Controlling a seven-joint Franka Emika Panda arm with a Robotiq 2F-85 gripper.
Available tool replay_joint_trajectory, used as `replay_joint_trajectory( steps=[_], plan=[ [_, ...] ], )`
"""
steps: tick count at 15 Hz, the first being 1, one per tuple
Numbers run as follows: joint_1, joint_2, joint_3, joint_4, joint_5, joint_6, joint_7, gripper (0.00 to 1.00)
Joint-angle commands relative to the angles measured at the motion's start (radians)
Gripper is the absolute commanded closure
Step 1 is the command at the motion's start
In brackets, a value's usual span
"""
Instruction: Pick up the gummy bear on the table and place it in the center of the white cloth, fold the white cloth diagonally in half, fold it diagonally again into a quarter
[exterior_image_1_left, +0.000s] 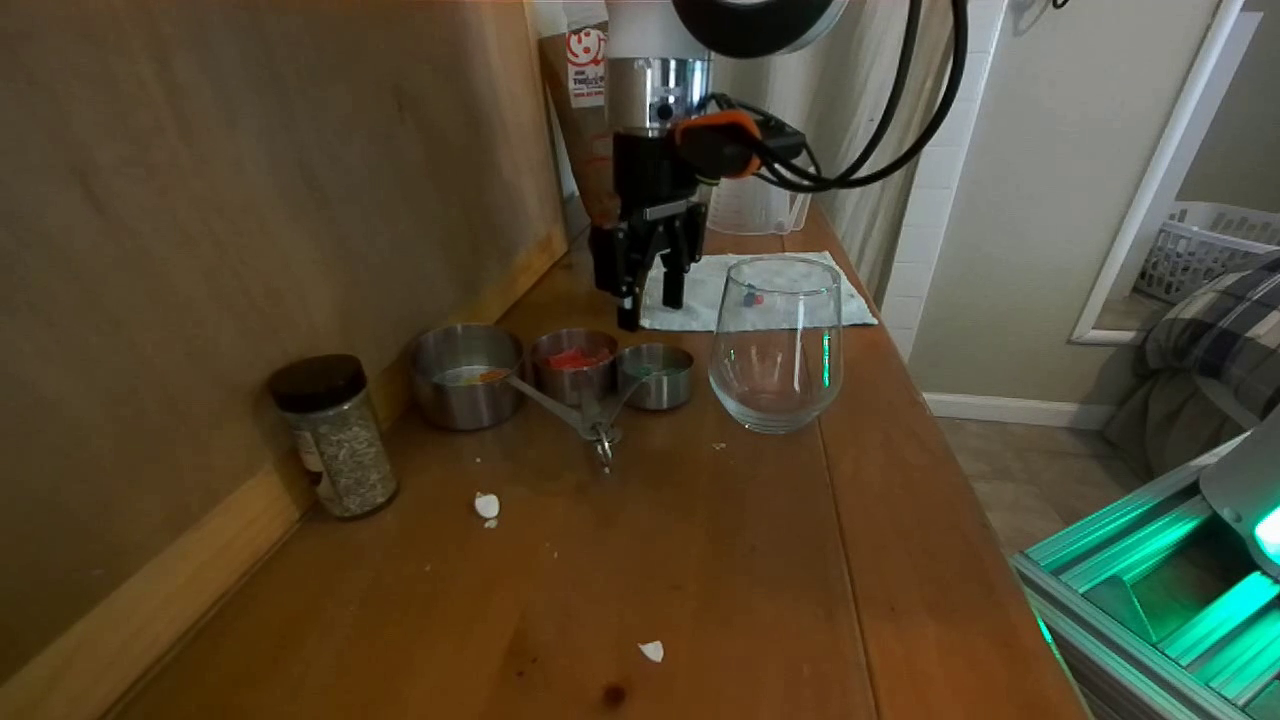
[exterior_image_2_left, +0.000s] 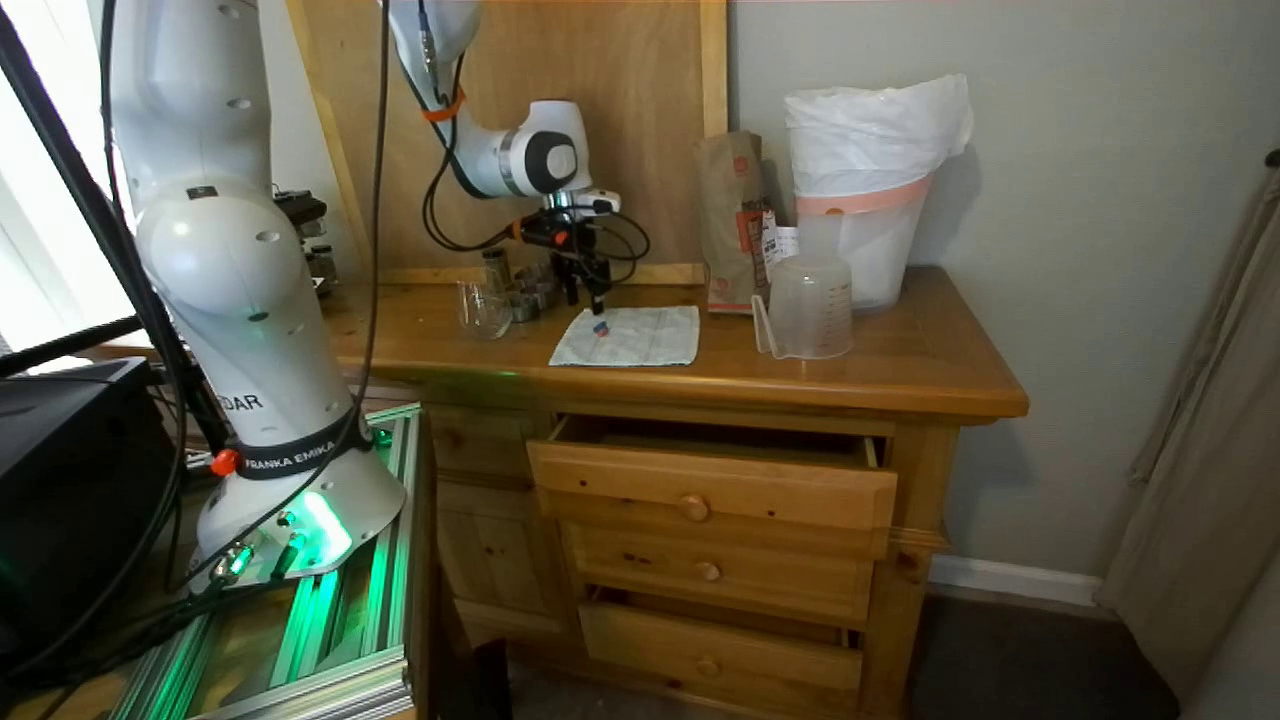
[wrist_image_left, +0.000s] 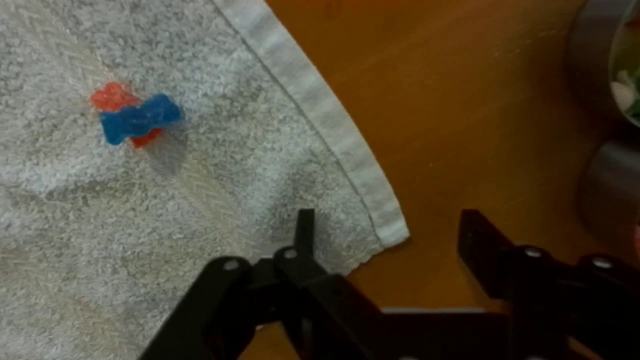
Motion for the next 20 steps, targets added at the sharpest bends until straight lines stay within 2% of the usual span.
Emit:
replay_joint_trajectory(
  steps=[1, 6, 10, 11, 13, 20],
  plan=[
    [0.025, 0.019, -0.025, 0.024, -0.045, -0.014, 0.051, 0.56],
    [0.029, 0.020, -0.033, 0.029, -0.058, -0.016, 0.069, 0.90],
    [0.026, 0.009, -0.037, 0.028, -0.056, -0.024, 0.068, 0.97],
    [0.026, -0.003, -0.040, 0.027, -0.061, -0.033, 0.070, 0.93],
    [0.023, -0.031, -0.045, 0.026, -0.066, -0.059, 0.069, 0.91],
    [-0.010, -0.135, -0.034, 0.025, -0.050, -0.196, 0.065, 0.91]
  ],
)
